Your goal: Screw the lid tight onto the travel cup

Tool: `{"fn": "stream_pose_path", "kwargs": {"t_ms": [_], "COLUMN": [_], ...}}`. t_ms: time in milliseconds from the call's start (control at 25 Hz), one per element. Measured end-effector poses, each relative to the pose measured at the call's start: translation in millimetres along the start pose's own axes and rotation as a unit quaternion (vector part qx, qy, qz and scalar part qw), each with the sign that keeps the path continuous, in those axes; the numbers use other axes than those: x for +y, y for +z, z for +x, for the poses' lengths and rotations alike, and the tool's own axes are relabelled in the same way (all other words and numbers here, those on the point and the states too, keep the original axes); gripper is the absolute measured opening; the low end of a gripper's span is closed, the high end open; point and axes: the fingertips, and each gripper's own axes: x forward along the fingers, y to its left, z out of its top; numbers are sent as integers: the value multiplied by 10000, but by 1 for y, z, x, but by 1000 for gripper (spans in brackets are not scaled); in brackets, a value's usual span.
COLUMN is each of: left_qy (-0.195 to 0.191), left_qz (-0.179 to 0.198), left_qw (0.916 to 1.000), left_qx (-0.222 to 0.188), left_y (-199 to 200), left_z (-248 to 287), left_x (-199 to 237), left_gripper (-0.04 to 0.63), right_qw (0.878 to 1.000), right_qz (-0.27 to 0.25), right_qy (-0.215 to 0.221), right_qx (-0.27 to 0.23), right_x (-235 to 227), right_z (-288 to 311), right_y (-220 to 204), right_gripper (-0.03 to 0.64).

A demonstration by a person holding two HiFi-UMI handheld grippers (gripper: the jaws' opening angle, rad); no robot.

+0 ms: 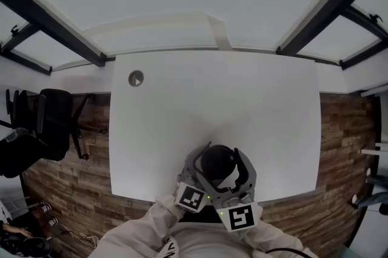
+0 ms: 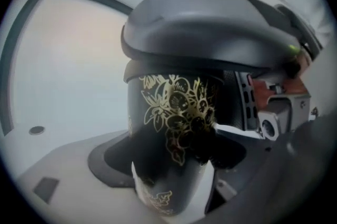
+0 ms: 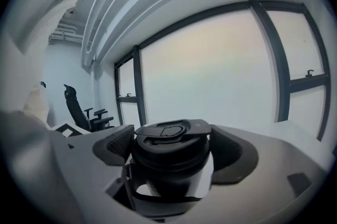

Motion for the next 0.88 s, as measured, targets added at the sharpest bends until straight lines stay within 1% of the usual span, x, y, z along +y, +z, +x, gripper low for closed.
{"fn": "stream_pose_path", "kwargs": {"t_ms": [80, 200, 280, 360, 400, 440, 480, 520, 560, 600, 640, 720, 800, 840, 880], "left_qy": [-64, -415, -787, -1263, -1521, -1773, -2005, -2211, -2387, -2534, -2658, -2857, -2986, -3025, -3054], "left_qz": [-15, -119, -220, -270, -248, -197, -136, -78, -34, -8, 1, -49, -135, -172, -177], "left_qw": [10000, 9990, 9966, 9916, 9880, 9839, 9795, 9750, 9709, 9672, 9638, 9580, 9540, 9527, 9518], "left_qx": [-11, -59, -62, -4, 40, 93, 145, 185, 202, 196, 193, 251, 253, 224, 235], "left_y": [1, 3, 4, 3, 3, 2, 2, 1, 0, -1, -2, -1, -3, -5, -6], "left_z": [-1, 1, 0, -3, -4, -5, -6, -7, -7, -6, -4, -2, -2, -2, -2], "left_x": [-2, -3, -2, -2, -2, -2, -3, -4, -5, -7, -7, -8, -12, -14, -14], "left_gripper": [405, 405, 405, 405, 405, 405, 405, 405, 405, 405, 405, 405, 405, 405, 405], "right_qw": [9999, 9992, 9976, 9924, 9867, 9777, 9649, 9496, 9349, 9237, 9159, 9033, 8898, 8850, 8832], "right_qz": [45, 258, 242, 46, -105, -274, -456, -649, -827, -959, -1033, -1090, -1168, -1181, -1144], "right_qy": [42, 291, 654, 1224, 1606, 2046, 2513, 2951, 3299, 3537, 3699, 3975, 4248, 4345, 4393], "right_qx": [90, 36, -31, 69, 205, 392, 609, 829, 1008, 1119, 1171, 1191, 1191, 1185, 1178], "right_x": [1, -3, -1, 1, 3, 5, 7, 8, 8, 6, 4, 7, 15, 18, 19], "right_z": [-2, -6, -12, -17, -18, -18, -17, -16, -13, -10, -6, 1, 3, 4, 5], "right_y": [-2, 7, 16, 19, 17, 12, 6, -1, -7, -11, -13, -14, -18, -20, -21], "right_gripper": [431, 431, 431, 431, 431, 431, 431, 433, 433, 433, 433, 433, 433, 433, 433]}}
